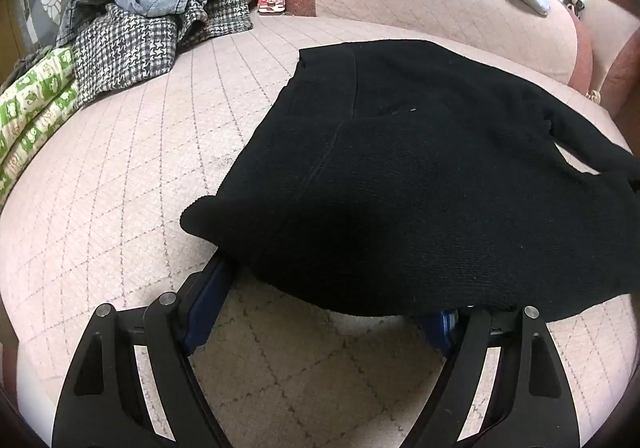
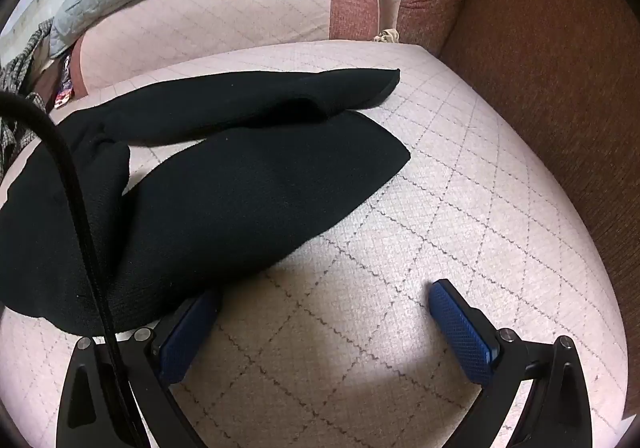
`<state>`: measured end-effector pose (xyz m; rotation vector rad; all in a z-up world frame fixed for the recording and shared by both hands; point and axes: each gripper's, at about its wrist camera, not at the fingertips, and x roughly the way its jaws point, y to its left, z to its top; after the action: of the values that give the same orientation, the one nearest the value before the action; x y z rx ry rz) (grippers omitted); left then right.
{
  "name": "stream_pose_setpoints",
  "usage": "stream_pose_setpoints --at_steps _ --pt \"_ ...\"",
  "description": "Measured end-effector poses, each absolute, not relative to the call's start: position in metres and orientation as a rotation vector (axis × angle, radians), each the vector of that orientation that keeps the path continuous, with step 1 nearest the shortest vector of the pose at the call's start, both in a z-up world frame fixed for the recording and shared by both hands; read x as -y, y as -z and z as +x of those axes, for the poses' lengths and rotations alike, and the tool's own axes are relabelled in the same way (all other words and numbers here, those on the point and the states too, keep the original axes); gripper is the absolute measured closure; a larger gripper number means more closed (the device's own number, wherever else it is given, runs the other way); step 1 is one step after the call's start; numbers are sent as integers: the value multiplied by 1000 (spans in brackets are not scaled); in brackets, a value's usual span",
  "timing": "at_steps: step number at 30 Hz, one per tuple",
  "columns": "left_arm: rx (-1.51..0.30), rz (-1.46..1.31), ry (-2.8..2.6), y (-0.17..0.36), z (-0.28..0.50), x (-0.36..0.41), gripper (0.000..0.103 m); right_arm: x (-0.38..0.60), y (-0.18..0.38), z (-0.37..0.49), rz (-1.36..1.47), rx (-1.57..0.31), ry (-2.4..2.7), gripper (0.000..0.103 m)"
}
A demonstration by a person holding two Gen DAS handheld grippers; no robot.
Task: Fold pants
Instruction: 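Move both grippers open toward the black pants' waistband and legs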
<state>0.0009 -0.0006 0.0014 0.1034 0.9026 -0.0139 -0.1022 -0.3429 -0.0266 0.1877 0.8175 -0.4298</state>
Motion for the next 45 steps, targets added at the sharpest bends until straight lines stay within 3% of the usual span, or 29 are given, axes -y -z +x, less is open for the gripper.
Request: stream_pose_setpoints --at_steps 5,12,18,28,45 --pt "-911 121 68 -8 -3 -2 20 342 25 -113 187 -815 363 0" --pt "-791 108 86 -35 -22 -4 20 329 3 -139 220 -676 224 2" --pt "-822 82 97 -48 -24 -4 20 315 -1 -135 185 -678 153 2" --pt "-727 72 115 -66 -41 3 20 317 -6 -139 204 -628 117 2" --pt "-748 66 96 -63 -39 1 20 322 -6 -139 220 -644 136 2"
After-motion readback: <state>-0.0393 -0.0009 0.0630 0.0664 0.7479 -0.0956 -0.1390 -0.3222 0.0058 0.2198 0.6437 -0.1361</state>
